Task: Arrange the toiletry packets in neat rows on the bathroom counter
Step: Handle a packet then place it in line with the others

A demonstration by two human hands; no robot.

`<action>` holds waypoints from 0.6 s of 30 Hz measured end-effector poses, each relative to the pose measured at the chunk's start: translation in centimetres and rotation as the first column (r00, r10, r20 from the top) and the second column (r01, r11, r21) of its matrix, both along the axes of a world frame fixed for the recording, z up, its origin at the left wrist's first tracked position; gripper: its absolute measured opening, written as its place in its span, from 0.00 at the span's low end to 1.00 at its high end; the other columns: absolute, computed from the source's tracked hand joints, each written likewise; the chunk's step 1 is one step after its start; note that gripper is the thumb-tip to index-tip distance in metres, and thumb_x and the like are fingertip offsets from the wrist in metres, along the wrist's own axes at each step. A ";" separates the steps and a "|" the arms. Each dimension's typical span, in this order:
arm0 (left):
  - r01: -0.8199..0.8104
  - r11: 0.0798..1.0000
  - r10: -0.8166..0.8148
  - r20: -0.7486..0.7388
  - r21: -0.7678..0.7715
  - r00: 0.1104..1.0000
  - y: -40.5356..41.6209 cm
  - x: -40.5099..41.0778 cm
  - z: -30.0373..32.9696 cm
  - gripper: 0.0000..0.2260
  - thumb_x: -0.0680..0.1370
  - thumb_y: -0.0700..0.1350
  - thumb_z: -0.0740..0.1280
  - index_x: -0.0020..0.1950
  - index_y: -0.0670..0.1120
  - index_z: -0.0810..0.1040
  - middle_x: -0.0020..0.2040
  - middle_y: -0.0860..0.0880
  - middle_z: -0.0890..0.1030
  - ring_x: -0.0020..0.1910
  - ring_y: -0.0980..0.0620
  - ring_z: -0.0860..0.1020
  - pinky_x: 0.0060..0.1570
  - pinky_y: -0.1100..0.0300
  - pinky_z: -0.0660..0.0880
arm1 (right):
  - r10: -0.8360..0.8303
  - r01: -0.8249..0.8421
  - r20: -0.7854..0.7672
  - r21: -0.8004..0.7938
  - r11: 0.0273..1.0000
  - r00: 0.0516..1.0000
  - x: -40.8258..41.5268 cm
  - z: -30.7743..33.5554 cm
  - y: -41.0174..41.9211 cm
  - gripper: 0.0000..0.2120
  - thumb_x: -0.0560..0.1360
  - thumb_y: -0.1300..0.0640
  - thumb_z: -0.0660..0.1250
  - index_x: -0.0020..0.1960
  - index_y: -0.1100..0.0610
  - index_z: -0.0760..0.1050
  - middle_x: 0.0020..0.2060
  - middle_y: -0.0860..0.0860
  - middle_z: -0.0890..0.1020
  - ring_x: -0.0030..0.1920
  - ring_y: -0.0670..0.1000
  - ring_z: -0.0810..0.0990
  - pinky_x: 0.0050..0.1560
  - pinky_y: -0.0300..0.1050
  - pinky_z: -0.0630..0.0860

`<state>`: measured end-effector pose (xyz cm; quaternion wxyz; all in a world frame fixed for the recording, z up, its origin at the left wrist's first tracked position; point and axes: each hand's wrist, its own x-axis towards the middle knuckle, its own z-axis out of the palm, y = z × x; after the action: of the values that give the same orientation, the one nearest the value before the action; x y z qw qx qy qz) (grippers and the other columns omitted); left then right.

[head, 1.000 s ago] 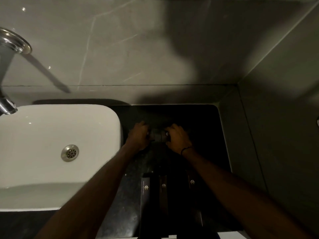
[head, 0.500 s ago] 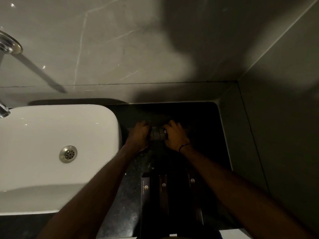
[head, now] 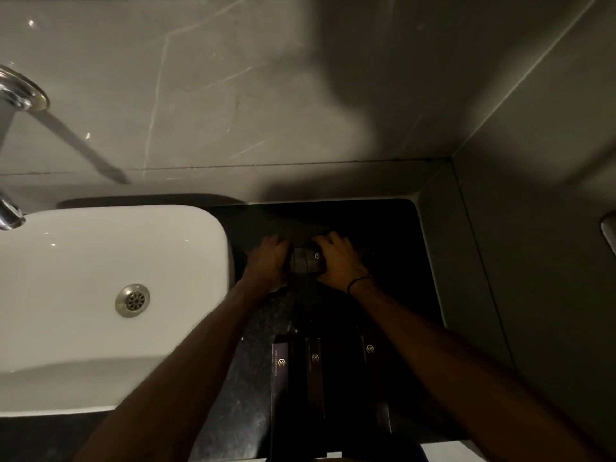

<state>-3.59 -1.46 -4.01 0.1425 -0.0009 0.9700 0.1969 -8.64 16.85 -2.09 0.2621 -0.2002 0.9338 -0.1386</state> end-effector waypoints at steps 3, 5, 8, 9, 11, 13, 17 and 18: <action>-0.027 1.000 0.027 -0.081 0.002 0.996 0.5 -0.3 0.2 0.32 0.60 0.51 0.78 0.61 0.46 0.72 0.59 0.42 0.73 0.57 0.40 0.72 0.52 0.47 0.72 | -0.043 0.036 -0.128 -0.056 0.998 0.991 -0.8 1.9 3.1 0.47 0.62 0.51 0.78 0.75 0.47 0.58 0.73 0.54 0.65 0.70 0.61 0.67 0.65 0.65 0.71; -0.024 1.000 0.025 -0.120 0.005 0.992 1.8 -1.0 0.5 0.33 0.62 0.53 0.78 0.62 0.46 0.71 0.61 0.42 0.72 0.58 0.40 0.71 0.52 0.48 0.73 | -0.096 0.082 -0.186 -0.081 0.993 0.978 -1.6 2.7 6.6 0.52 0.61 0.48 0.79 0.77 0.47 0.54 0.75 0.55 0.63 0.73 0.60 0.64 0.68 0.65 0.69; 0.034 0.993 -0.017 -0.146 0.111 0.989 5.4 -2.6 0.8 0.33 0.65 0.51 0.77 0.66 0.43 0.70 0.62 0.40 0.72 0.59 0.39 0.72 0.56 0.48 0.74 | -0.279 0.271 -0.142 -0.075 0.960 0.950 -2.4 2.5 11.7 0.53 0.62 0.53 0.79 0.78 0.49 0.53 0.76 0.57 0.62 0.74 0.62 0.63 0.70 0.63 0.67; 0.047 0.985 -0.027 -0.124 0.166 0.992 6.9 -3.0 0.8 0.33 0.66 0.49 0.76 0.68 0.43 0.69 0.64 0.40 0.72 0.60 0.39 0.72 0.58 0.47 0.74 | -0.346 0.340 -0.101 -0.075 0.937 0.933 -2.5 2.0 12.7 0.51 0.63 0.55 0.79 0.78 0.50 0.54 0.75 0.58 0.64 0.73 0.62 0.65 0.70 0.62 0.68; 0.042 0.962 -0.028 -0.056 0.271 0.998 10.0 -3.6 0.5 0.33 0.68 0.46 0.75 0.71 0.42 0.68 0.67 0.40 0.70 0.65 0.39 0.71 0.64 0.46 0.72 | -0.428 0.425 -0.019 -0.087 0.901 0.904 -2.5 0.9 14.0 0.47 0.64 0.58 0.79 0.77 0.51 0.58 0.72 0.59 0.68 0.70 0.62 0.69 0.69 0.60 0.70; -0.025 0.937 0.022 0.013 0.348 1.000 12.5 -3.9 -0.1 0.33 0.70 0.45 0.75 0.72 0.42 0.67 0.70 0.39 0.68 0.67 0.40 0.70 0.67 0.48 0.70 | -0.433 0.436 0.052 -0.124 0.891 0.900 -2.5 -0.3 14.3 0.42 0.66 0.59 0.77 0.75 0.52 0.62 0.69 0.59 0.72 0.68 0.61 0.72 0.67 0.59 0.72; -0.106 0.926 0.103 0.028 0.363 0.994 15.5 -4.4 -0.8 0.28 0.70 0.44 0.75 0.67 0.40 0.72 0.65 0.37 0.73 0.62 0.38 0.74 0.63 0.48 0.73 | -0.447 0.449 0.063 -0.223 0.865 0.892 -2.8 -2.1 13.8 0.29 0.68 0.62 0.75 0.68 0.55 0.73 0.62 0.58 0.78 0.61 0.59 0.79 0.61 0.52 0.77; -0.098 0.924 0.100 0.014 0.369 0.995 15.9 -4.5 -0.9 0.25 0.71 0.44 0.74 0.66 0.40 0.74 0.64 0.37 0.74 0.60 0.38 0.75 0.62 0.48 0.74 | -0.447 0.447 0.055 -0.226 0.865 0.893 -2.9 -2.4 13.7 0.27 0.68 0.62 0.75 0.65 0.56 0.75 0.60 0.58 0.79 0.59 0.59 0.79 0.60 0.51 0.78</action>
<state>-8.12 14.40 -4.90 0.1276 -0.0224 0.9148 0.3825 -11.54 30.51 -4.44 0.1978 -0.0077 0.9319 -0.3039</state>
